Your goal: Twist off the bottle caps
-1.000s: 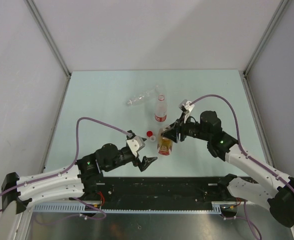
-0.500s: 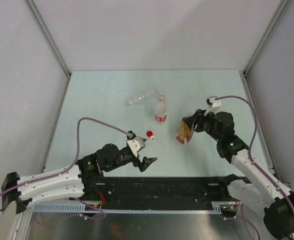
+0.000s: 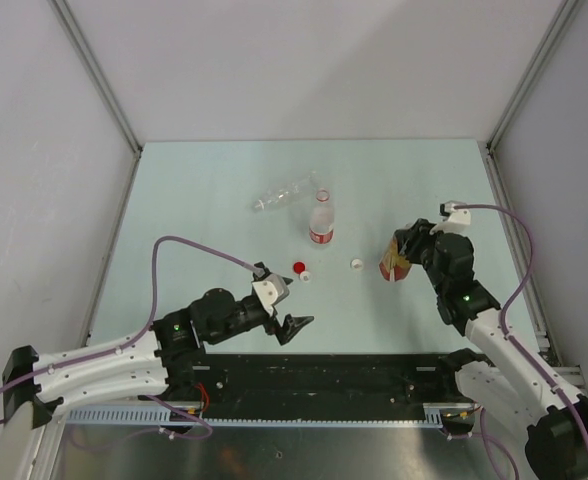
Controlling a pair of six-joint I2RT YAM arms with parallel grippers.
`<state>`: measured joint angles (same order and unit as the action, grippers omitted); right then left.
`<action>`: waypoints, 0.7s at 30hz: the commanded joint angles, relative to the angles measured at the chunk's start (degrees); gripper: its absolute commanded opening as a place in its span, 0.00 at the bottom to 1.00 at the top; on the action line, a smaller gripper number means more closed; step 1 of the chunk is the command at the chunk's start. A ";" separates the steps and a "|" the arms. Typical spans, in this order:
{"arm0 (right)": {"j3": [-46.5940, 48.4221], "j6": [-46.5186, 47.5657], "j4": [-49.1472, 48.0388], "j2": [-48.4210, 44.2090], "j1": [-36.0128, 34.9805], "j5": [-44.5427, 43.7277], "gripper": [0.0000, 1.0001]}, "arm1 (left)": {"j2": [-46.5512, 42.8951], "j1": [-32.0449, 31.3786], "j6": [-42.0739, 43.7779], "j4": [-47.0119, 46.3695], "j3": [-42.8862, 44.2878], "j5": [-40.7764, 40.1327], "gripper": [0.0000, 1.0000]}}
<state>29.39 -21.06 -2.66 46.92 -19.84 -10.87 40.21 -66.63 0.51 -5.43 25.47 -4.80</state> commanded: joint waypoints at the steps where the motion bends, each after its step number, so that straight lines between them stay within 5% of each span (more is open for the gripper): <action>1: -1.93 -1.96 -4.01 0.62 0.53 -6.05 0.00 | -0.34 -0.24 0.68 -1.82 -0.43 0.36 0.99; 4: -2.98 -3.04 -4.48 1.36 0.89 -6.16 0.00 | 0.22 -0.19 0.44 -1.92 -0.32 0.66 1.00; 11: -4.76 -5.51 -4.27 0.59 1.30 -7.08 0.28 | 2.34 -0.18 0.59 -2.62 -0.01 1.26 0.99; 21: -6.73 -4.99 -2.75 -3.78 1.45 -6.05 0.51 | 5.64 -0.18 0.37 -3.44 -0.26 -0.96 0.99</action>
<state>23.14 -25.54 -5.43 44.51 -18.65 -16.14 45.17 -66.63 0.49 -5.50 25.15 -4.34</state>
